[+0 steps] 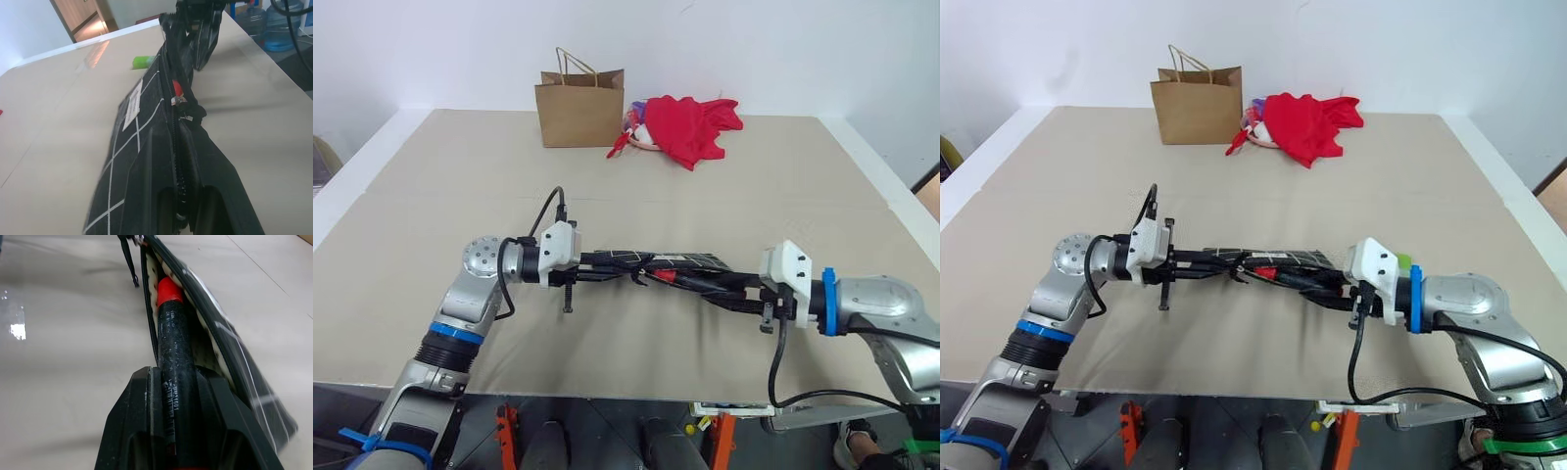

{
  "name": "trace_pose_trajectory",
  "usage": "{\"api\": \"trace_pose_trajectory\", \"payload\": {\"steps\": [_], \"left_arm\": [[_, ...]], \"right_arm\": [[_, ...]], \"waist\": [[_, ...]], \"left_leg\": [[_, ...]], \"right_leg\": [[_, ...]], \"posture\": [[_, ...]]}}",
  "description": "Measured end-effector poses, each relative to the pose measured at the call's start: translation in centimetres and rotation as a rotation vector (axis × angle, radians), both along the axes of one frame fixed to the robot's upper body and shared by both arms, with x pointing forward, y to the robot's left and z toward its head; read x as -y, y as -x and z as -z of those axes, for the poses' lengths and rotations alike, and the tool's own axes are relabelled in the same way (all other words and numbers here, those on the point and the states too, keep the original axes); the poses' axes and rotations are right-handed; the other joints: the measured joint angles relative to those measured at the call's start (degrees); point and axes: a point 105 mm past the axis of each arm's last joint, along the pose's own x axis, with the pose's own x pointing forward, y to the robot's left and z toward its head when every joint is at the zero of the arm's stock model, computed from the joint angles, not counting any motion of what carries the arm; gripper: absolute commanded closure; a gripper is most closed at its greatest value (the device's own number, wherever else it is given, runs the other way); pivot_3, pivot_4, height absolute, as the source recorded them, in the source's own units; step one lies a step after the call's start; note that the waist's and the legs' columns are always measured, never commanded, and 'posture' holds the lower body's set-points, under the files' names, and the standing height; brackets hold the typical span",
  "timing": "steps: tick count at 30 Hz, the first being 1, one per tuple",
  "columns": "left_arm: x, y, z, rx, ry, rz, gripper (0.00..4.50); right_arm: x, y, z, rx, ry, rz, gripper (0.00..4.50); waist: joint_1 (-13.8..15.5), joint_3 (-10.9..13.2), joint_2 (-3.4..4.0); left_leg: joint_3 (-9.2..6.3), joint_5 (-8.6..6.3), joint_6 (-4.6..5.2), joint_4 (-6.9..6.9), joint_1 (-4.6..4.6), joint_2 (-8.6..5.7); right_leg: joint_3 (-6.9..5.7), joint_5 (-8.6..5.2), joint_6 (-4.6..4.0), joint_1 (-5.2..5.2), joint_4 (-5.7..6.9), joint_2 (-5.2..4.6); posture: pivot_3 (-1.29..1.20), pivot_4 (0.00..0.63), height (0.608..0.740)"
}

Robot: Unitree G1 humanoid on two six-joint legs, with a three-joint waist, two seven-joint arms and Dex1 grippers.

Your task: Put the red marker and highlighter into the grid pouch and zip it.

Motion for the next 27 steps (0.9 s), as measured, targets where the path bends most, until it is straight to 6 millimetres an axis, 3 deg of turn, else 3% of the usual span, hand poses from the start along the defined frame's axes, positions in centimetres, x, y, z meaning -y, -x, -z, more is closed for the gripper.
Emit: {"api": "trace_pose_trajectory", "payload": {"steps": [2,6,8,10,14,18,23,27], "left_arm": [[0.1,0.0,0.0,-0.001,0.001,0.003,4.50],[0.2,0.0,0.0,-0.008,0.006,0.004,4.50],[0.2,0.0,0.1,-0.020,0.004,0.000,4.50],[0.2,-0.1,0.2,-0.027,0.003,-0.004,4.50],[-0.7,-0.6,0.7,-0.059,-0.012,-0.040,4.50],[-1.7,-1.3,1.4,-0.101,-0.028,-0.081,4.50],[-2.1,-1.5,1.6,-0.114,-0.040,-0.091,4.50],[-2.2,-1.5,1.7,-0.117,-0.041,-0.093,4.50]], "right_arm": [[-0.6,-0.3,-0.2,0.004,-0.016,-0.010,3.86],[-1.2,-0.7,-0.8,0.019,-0.034,-0.014,1.77],[-1.2,-0.6,-0.7,0.024,-0.030,-0.023,1.04],[-1.0,0.1,-0.3,0.006,-0.050,-0.040,0.03],[0.1,1.8,-0.1,-0.066,-0.160,-0.008,0.03],[3.8,3.5,0.5,-0.163,-0.273,0.183,0.03],[7.6,2.5,-0.3,-0.073,-0.357,0.450,0.03],[10.9,1.1,0.8,0.000,-0.361,0.734,0.03]], "waist": [[0.0,0.0,0.00],[0.0,0.0,0.00],[0.0,0.0,0.00],[0.2,0.0,0.00],[0.3,0.0,0.00],[0.5,0.0,-0.03],[-0.1,0.0,-0.02],[-0.1,0.0,0.00]], "left_leg": [[0.00,0.00,0.00,0.01,0.00,0.00],[0.00,0.00,0.00,0.01,0.00,0.00],[0.00,0.00,0.00,0.01,-0.01,0.00],[-0.02,-0.01,0.01,-0.02,-0.02,0.00],[-0.03,-0.03,0.04,-0.03,-0.04,-0.03],[-0.06,-0.03,0.04,0.02,-0.01,-0.03],[-0.03,0.04,0.04,0.10,0.08,-0.02],[0.01,0.12,0.07,0.11,0.07,-0.04]], "right_leg": [[0.00,0.01,0.00,0.00,0.00,0.00],[0.00,0.01,0.01,0.01,0.00,0.00],[0.00,0.00,0.01,0.00,0.00,0.00],[-0.01,-0.03,0.03,0.01,0.00,0.00],[-0.01,-0.07,0.05,0.02,0.00,-0.01],[-0.02,-0.05,0.04,0.08,0.00,-0.01],[-0.01,0.05,-0.26,0.07,0.00,-0.01],[0.01,0.09,-0.30,0.07,0.00,-0.04]], "posture": [[0.00,0.150,0.740],[0.00,0.150,0.740],[0.00,0.150,0.740],[0.00,0.150,0.740],[0.00,0.150,0.740],[0.00,0.150,0.740],[0.00,0.150,0.740],[0.00,0.150,0.740]]}}
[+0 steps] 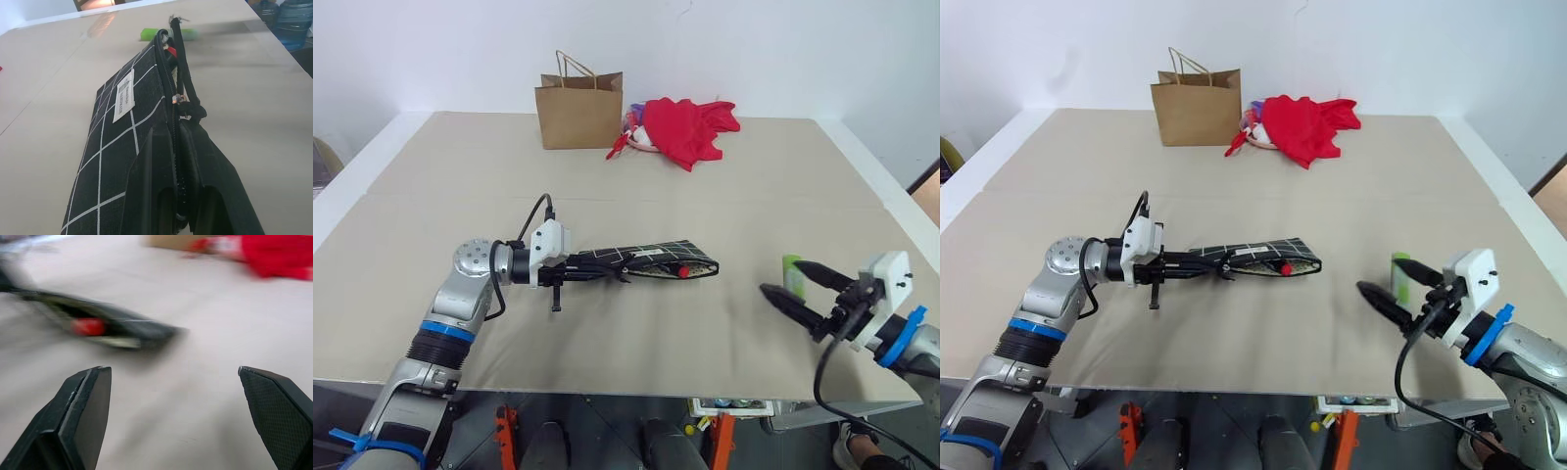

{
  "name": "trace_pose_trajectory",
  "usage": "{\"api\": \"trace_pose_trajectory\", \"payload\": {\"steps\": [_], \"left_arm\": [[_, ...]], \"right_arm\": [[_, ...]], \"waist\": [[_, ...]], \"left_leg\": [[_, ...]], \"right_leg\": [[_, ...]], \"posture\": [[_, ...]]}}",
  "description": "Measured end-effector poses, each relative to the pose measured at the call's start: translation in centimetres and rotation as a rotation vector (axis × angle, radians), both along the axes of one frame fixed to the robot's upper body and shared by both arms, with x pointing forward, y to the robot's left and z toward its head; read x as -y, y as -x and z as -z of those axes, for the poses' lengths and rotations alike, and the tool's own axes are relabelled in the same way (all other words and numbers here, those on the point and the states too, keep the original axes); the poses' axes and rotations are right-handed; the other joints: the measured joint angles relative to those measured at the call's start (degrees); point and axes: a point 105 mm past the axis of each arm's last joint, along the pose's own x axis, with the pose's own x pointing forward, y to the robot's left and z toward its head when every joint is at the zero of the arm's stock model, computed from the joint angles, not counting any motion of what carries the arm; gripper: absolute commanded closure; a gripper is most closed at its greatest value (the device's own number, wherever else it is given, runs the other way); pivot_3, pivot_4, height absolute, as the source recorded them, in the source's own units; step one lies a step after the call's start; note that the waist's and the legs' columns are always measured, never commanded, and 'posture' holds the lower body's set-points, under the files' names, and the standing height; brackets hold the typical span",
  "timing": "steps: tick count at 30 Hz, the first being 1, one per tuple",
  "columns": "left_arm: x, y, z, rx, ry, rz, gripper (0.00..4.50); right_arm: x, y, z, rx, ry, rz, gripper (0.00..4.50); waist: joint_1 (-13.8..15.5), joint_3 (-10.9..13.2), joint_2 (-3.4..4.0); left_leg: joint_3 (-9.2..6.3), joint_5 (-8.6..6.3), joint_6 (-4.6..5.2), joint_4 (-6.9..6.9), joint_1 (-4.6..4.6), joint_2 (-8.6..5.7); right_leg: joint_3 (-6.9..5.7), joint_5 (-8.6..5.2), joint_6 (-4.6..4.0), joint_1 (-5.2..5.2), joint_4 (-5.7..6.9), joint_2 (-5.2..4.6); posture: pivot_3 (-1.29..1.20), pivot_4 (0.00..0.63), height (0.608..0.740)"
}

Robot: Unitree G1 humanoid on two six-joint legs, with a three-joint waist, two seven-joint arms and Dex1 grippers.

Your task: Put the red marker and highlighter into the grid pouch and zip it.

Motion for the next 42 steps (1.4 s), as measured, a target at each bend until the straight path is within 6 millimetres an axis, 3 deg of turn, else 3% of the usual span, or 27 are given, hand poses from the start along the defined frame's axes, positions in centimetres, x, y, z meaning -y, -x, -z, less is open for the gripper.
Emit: {"api": "trace_pose_trajectory", "payload": {"steps": [5,13,17,19,21,23,28,31,33,34,37,38,41,42], "left_arm": [[0.1,0.0,0.1,-0.001,0.000,0.005,4.50],[0.4,0.1,0.1,0.007,-0.005,0.013,4.50],[0.4,0.1,0.0,0.010,-0.006,0.013,4.50],[0.4,0.1,0.0,0.012,-0.007,0.014,4.50],[0.4,0.1,-0.1,0.016,-0.007,0.014,4.50],[0.5,0.2,-0.2,0.024,-0.008,0.017,4.50],[0.5,0.3,-0.3,0.030,-0.009,0.019,4.50],[0.5,0.3,-0.3,0.032,-0.012,0.020,4.50],[0.4,0.3,-0.3,0.032,-0.015,0.022,4.50],[0.4,0.4,-0.3,0.033,-0.015,0.023,4.50],[0.5,0.4,-0.3,0.034,-0.017,0.028,4.50],[0.5,0.4,-0.3,0.033,-0.017,0.029,4.50],[0.5,0.5,-0.3,0.033,-0.019,0.033,4.50],[0.5,0.5,-0.3,0.032,-0.020,0.037,4.50]], "right_arm": [[2.9,-0.8,2.4,-0.053,-0.011,0.286,0.03],[3.2,-1.8,5.9,-0.171,-0.019,0.413,0.03],[3.0,-2.4,6.1,-0.183,-0.013,0.439,0.88],[2.5,-2.6,6.2,-0.189,-0.017,0.446,1.81],[2.2,-2.8,6.2,-0.193,0.011,0.454,2.29],[2.0,-2.8,6.3,-0.199,0.040,0.463,3.25],[1.9,-2.8,6.2,-0.202,0.085,0.455,3.35],[1.5,-3.1,5.6,-0.178,0.134,0.353,3.35],[-0.3,-3.6,3.6,-0.118,0.126,0.176,3.35],[-0.9,-3.7,2.5,-0.087,0.131,0.103,3.35],[-5.5,-3.0,-3.7,0.096,0.160,-0.252,3.35],[-6.3,-2.6,-4.5,0.121,0.165,-0.311,3.35],[-8.5,-1.2,-5.2,0.120,0.156,-0.483,3.35],[-9.6,-0.4,-4.5,0.061,0.151,-0.576,3.35]], "waist": [[0.0,0.0,0.03],[0.0,0.0,0.05],[0.0,0.0,0.03],[0.0,-0.1,-0.08],[0.0,-0.1,-0.13],[0.0,-0.2,-0.23],[0.0,-0.2,-0.33],[0.0,-0.2,-0.32],[-0.3,0.0,0.02],[-0.3,0.1,0.16],[-0.4,0.2,0.32],[-0.3,0.2,0.30],[0.0,0.2,0.26],[0.2,0.2,0.27]], "left_leg": [[0.01,0.00,0.00,-0.07,-0.04,0.00],[0.00,-0.01,0.01,-0.17,-0.05,0.00],[-0.01,0.00,0.01,-0.16,-0.02,0.00],[-0.01,0.00,0.01,-0.14,0.00,0.01],[-0.01,0.00,0.01,-0.08,0.00,0.00],[-0.01,0.00,0.00,-0.04,0.00,0.00],[-0.01,0.00,0.01,-0.01,0.01,0.00],[0.00,0.00,0.01,-0.05,-0.01,0.01],[0.09,0.00,0.01,-0.09,-0.05,0.00],[0.09,0.00,0.01,-0.09,-0.04,0.01],[-0.04,-0.01,0.02,-0.20,-0.03,0.03],[-0.08,-0.01,0.02,-0.26,-0.03,0.03],[-0.11,-0.03,0.02,-0.30,-0.11,0.01],[-0.08,-0.04,0.01,-0.30,-0.16,-0.04]], "right_leg": [[0.00,-0.05,0.02,-0.03,0.00,0.00],[0.00,-0.09,0.05,-0.04,0.00,0.01],[0.00,-0.08,0.03,-0.02,0.00,0.01],[0.00,-0.06,0.01,-0.01,0.00,0.02],[0.00,-0.06,0.02,0.04,-0.01,0.01],[0.00,-0.04,-0.01,0.07,-0.05,0.00],[0.00,-0.04,-0.02,0.17,-0.13,-0.01],[0.00,-0.04,0.00,0.15,-0.17,-0.01],[0.08,-0.02,0.04,0.06,-0.17,-0.01],[0.09,-0.01,0.08,0.06,-0.17,-0.01],[0.03,0.06,0.26,0.04,-0.16,0.09],[0.01,0.04,0.27,0.04,-0.16,0.11],[-0.02,-0.08,0.31,0.05,-0.17,0.08],[-0.02,-0.11,0.35,0.04,-0.21,-0.01]], "posture": [[0.00,0.150,0.740],[0.00,0.150,0.740],[0.00,0.150,0.740],[0.00,0.150,0.740],[0.00,0.150,0.740],[0.00,0.150,0.740],[0.00,0.150,0.740],[0.00,0.150,0.740],[0.00,0.150,0.740],[0.00,0.150,0.740],[0.00,0.150,0.740],[0.00,0.150,0.740],[0.00,0.150,0.740],[0.00,0.150,0.740]]}}
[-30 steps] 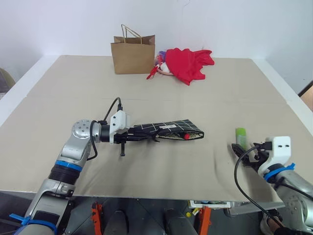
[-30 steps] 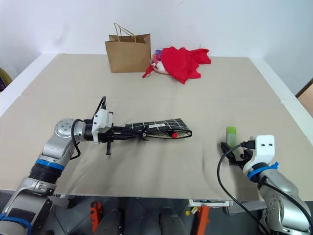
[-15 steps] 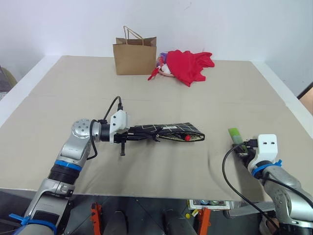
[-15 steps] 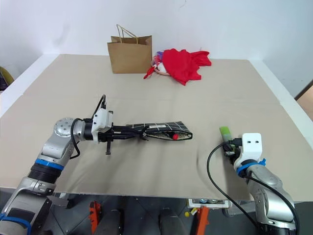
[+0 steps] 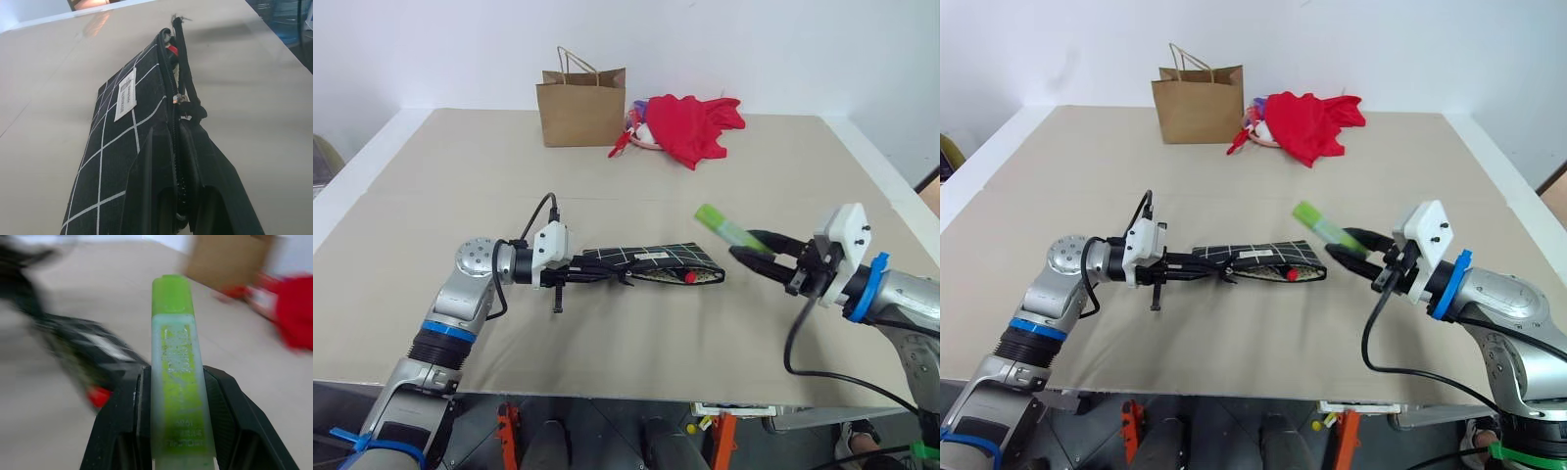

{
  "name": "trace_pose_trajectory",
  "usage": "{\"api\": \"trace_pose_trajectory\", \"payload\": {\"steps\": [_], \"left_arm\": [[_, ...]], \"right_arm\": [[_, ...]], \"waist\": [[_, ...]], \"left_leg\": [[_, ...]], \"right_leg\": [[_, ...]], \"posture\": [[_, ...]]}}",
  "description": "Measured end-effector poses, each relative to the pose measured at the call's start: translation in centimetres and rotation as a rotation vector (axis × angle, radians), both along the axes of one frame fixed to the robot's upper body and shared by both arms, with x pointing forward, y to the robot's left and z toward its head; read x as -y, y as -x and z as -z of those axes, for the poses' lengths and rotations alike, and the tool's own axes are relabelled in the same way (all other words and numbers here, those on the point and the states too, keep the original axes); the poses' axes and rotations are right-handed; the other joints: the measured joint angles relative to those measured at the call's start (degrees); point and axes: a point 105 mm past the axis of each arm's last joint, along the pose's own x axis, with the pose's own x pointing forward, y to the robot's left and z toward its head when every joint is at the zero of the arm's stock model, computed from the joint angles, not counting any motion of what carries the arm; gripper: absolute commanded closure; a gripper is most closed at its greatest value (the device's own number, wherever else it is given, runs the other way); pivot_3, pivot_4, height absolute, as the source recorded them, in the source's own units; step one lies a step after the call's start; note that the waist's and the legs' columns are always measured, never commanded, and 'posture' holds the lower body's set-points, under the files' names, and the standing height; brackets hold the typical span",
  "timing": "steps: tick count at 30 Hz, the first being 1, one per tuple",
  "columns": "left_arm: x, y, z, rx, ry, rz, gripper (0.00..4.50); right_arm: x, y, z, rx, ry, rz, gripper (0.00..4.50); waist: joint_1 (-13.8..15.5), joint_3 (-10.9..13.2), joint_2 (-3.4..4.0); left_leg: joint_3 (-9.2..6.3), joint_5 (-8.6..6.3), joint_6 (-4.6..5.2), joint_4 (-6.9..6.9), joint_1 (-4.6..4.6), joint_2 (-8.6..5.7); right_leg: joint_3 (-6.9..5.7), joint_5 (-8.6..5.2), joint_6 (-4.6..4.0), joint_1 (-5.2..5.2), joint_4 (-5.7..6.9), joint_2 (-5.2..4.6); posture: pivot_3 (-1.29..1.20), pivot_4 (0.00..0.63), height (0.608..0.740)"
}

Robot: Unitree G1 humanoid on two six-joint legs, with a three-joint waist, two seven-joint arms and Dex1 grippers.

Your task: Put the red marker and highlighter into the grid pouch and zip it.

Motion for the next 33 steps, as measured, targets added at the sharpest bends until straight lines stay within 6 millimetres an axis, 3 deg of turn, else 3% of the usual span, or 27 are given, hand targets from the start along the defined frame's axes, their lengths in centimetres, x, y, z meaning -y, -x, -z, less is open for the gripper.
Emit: {"api": "trace_pose_trajectory", "payload": {"steps": [7,22,29,31,33], "left_arm": [[0.3,0.1,0.0,-0.002,0.007,0.011,4.50],[0.8,0.8,-0.4,0.024,0.013,0.037,4.50],[1.7,1.2,-0.5,0.025,0.029,0.064,4.50],[1.9,1.2,-0.4,0.022,0.030,0.068,4.50],[1.9,1.2,-0.4,0.017,0.033,0.062,4.50]], "right_arm": [[-1.7,1.0,3.0,-0.189,0.138,-0.110,3.35],[-0.8,-1.0,4.4,-0.264,0.192,-0.039,3.35],[-3.1,-2.6,3.5,-0.235,0.153,-0.067,3.35],[-3.7,-2.9,3.5,-0.238,0.136,-0.063,2.34],[-4.2,-3.0,3.3,-0.224,0.130,-0.075,1.80]], "waist": [[0.0,0.0,-0.04],[-0.1,0.0,-0.04],[-0.3,0.0,-0.06],[-0.2,0.0,-0.07],[-0.2,0.0,-0.07]], "left_leg": [[0.01,-0.01,0.00,0.01,0.01,-0.04],[0.04,-0.01,-0.01,0.06,0.01,-0.04],[0.04,-0.01,-0.01,0.08,0.03,-0.03],[0.04,-0.01,-0.01,0.08,0.01,-0.03],[0.04,-0.01,-0.01,0.08,-0.01,-0.04]], "right_leg": [[0.00,-0.01,0.00,-0.03,-0.02,-0.05],[0.01,0.03,0.03,-0.03,-0.02,-0.05],[0.00,0.09,0.03,-0.03,-0.01,-0.04],[0.00,0.08,0.04,-0.03,-0.01,-0.04],[0.00,0.06,0.05,-0.03,-0.01,-0.05]], "posture": [[0.00,0.150,0.740],[0.00,0.150,0.740],[0.00,0.150,0.740],[0.00,0.150,0.740],[0.00,0.150,0.740]]}}
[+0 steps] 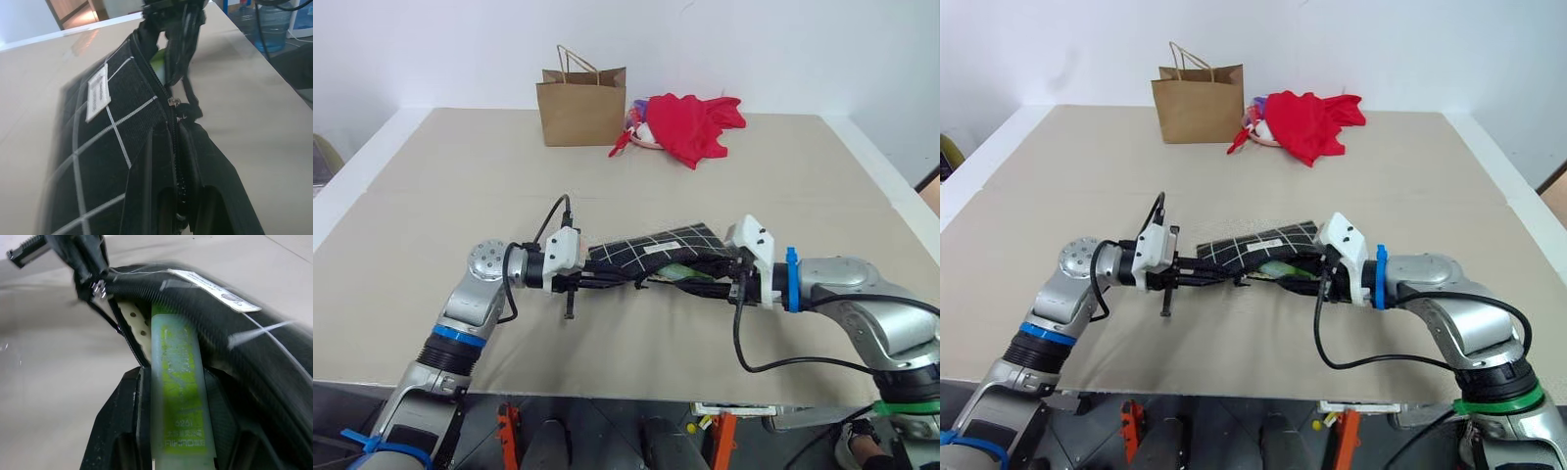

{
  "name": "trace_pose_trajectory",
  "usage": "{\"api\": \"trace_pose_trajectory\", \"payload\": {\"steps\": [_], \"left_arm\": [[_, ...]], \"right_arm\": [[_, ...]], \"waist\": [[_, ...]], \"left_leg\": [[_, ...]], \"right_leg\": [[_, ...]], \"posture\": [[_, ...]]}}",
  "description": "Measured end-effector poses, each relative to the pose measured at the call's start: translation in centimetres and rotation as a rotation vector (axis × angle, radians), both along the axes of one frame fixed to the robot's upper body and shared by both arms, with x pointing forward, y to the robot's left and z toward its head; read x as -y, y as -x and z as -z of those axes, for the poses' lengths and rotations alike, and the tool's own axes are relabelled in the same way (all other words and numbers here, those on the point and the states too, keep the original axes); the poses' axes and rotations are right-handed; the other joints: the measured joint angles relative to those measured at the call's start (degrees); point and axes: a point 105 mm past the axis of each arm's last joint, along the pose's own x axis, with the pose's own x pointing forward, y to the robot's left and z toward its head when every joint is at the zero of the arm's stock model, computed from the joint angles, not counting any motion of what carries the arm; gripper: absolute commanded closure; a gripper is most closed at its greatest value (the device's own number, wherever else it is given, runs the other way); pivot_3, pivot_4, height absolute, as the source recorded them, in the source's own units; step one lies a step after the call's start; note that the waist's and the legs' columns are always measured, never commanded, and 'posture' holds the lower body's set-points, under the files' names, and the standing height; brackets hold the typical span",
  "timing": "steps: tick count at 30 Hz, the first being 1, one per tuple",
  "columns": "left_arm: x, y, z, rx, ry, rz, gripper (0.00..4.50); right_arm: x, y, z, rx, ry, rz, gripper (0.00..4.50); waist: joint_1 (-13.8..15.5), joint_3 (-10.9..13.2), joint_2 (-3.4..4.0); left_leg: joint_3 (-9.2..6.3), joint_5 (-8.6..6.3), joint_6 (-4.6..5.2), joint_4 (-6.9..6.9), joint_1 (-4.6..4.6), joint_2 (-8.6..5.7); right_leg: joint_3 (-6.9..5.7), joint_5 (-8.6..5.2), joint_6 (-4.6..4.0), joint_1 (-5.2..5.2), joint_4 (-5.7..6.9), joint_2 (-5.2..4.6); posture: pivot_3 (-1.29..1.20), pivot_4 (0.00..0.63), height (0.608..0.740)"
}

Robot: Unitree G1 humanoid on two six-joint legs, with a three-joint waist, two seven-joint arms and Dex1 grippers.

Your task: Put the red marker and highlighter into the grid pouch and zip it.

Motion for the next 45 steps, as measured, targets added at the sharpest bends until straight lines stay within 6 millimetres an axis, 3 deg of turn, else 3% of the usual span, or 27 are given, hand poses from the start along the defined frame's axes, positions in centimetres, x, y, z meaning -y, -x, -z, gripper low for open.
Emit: {"api": "trace_pose_trajectory", "payload": {"steps": [3,4,9,17,20,26,28,29,30,32,33,34,36,38,45], "left_arm": [[0.0,-0.1,0.0,-0.010,0.005,-0.005,4.50],[-0.1,-0.1,0.0,-0.009,0.003,-0.005,4.50],[-0.9,-1.3,0.0,-0.011,-0.002,-0.051,4.50],[-1.3,-1.8,-0.4,0.005,-0.005,-0.062,4.50],[-1.1,-1.6,-0.5,0.007,-0.003,-0.052,4.50],[-0.8,-1.3,-0.4,0.005,-0.004,-0.039,4.50],[-0.8,-1.2,-0.3,0.002,-0.005,-0.038,4.50],[-0.7,-1.0,-0.2,0.003,-0.004,-0.036,4.50],[-0.6,-0.9,-0.2,0.005,-0.004,-0.034,4.50],[-0.6,-0.8,-0.2,0.008,-0.004,-0.033,4.50],[-0.6,-0.8,-0.3,0.010,-0.004,-0.033,4.50],[-0.6,-0.8,-0.3,0.011,-0.003,-0.034,4.50],[-0.6,-0.8,-0.3,0.011,-0.002,-0.036,4.50],[-0.6,-0.9,-0.3,0.012,-0.001,-0.042,4.50],[-0.7,-0.9,-0.3,0.015,-0.003,-0.048,4.50]], "right_arm": [[-0.6,0.8,-0.4,0.063,0.013,-0.084,0.27],[-0.7,1.2,-0.4,0.073,0.017,-0.107,0.04],[-1.9,4.2,-0.5,0.146,0.007,-0.299,0.04],[-2.8,5.1,-2.4,0.321,-0.078,-0.382,0.04],[-3.1,2.2,-3.3,0.432,-0.115,-0.254,0.04],[-4.1,0.1,-1.9,0.434,-0.101,-0.235,0.04],[-4.3,-0.1,-1.9,0.442,-0.100,-0.240,0.56],[-5.4,-0.1,-1.7,0.434,-0.124,-0.284,0.97],[-5.6,-0.1,-1.7,0.430,-0.128,-0.292,1.61],[-5.6,0.0,-1.6,0.426,-0.127,-0.303,2.42],[-5.6,0.0,-1.6,0.422,-0.129,-0.307,2.60],[-5.7,0.0,-1.4,0.414,-0.129,-0.313,3.17],[-5.7,0.0,-1.2,0.404,-0.127,-0.322,3.42],[-5.9,0.2,-1.0,0.392,-0.125,-0.341,4.36],[-6.1,0.7,-0.8,0.372,-0.134,-0.378,4.36]], "waist": [[0.2,0.0,0.00],[0.2,0.0,0.00],[0.2,0.0,-0.01],[0.0,0.0,-0.05],[0.0,0.0,-0.07],[0.0,0.1,-0.06],[0.0,0.0,-0.06],[0.0,0.1,-0.06],[0.0,0.1,-0.06],[0.0,0.1,-0.06],[0.0,0.1,-0.06],[0.0,0.1,-0.05],[0.0,0.1,-0.05],[0.0,0.1,-0.05],[0.0,0.1,-0.05]], "left_leg": [[0.00,-0.01,0.02,-0.04,-0.01,0.00],[-0.01,-0.01,0.02,-0.04,-0.01,0.00],[-0.02,-0.01,0.02,-0.01,0.01,0.00],[-0.02,0.00,0.01,0.04,0.04,0.03],[-0.01,0.01,-0.01,0.06,0.03,0.02],[-0.02,0.01,-0.01,0.01,0.02,0.02],[-0.02,0.01,-0.01,0.00,0.01,0.02],[-0.02,0.01,-0.01,0.00,0.03,0.02],[-0.03,0.01,-0.01,0.00,0.03,0.02],[-0.03,0.01,-0.01,0.01,0.03,0.02],[-0.03,0.01,-0.01,0.01,0.03,0.02],[-0.03,0.01,-0.01,0.02,0.03,0.02],[-0.03,0.01,-0.01,0.02,0.04,0.02],[-0.03,0.01,-0.01,0.02,0.03,0.02],[-0.03,0.01,-0.01,0.02,0.03,0.02]], "right_leg": [[-0.01,-0.05,0.02,-0.01,0.00,0.00],[-0.03,-0.06,0.01,-0.01,0.00,0.00],[-0.04,-0.04,0.00,0.00,0.00,0.00],[-0.04,0.04,0.00,0.02,0.01,0.03],[-0.04,0.08,0.00,0.02,0.01,0.02],[-0.04,0.04,0.01,0.01,0.01,0.02],[-0.04,0.04,0.01,0.01,0.01,0.02],[-0.04,0.05,0.00,0.02,0.03,0.03],[-0.04,0.05,0.00,0.02,0.04,0.03],[-0.04,0.05,0.00,0.02,0.04,0.03],[-0.04,0.05,0.00,0.03,0.04,0.03],[-0.04,0.05,0.00,0.03,0.04,0.03],[-0.04,0.05,0.00,0.02,0.04,0.03],[-0.04,0.05,0.00,0.02,0.04,0.03],[-0.04,0.05,0.00,0.02,0.04,0.03]], "posture": [[0.00,0.150,0.740],[0.00,0.150,0.740],[0.00,0.150,0.740],[0.00,0.150,0.740],[0.00,0.150,0.740],[0.00,0.150,0.740],[0.00,0.150,0.740],[0.00,0.150,0.740],[0.00,0.150,0.740],[0.00,0.150,0.740],[0.00,0.150,0.740],[0.00,0.150,0.740],[0.00,0.150,0.740],[0.00,0.150,0.740],[0.00,0.150,0.740]]}}
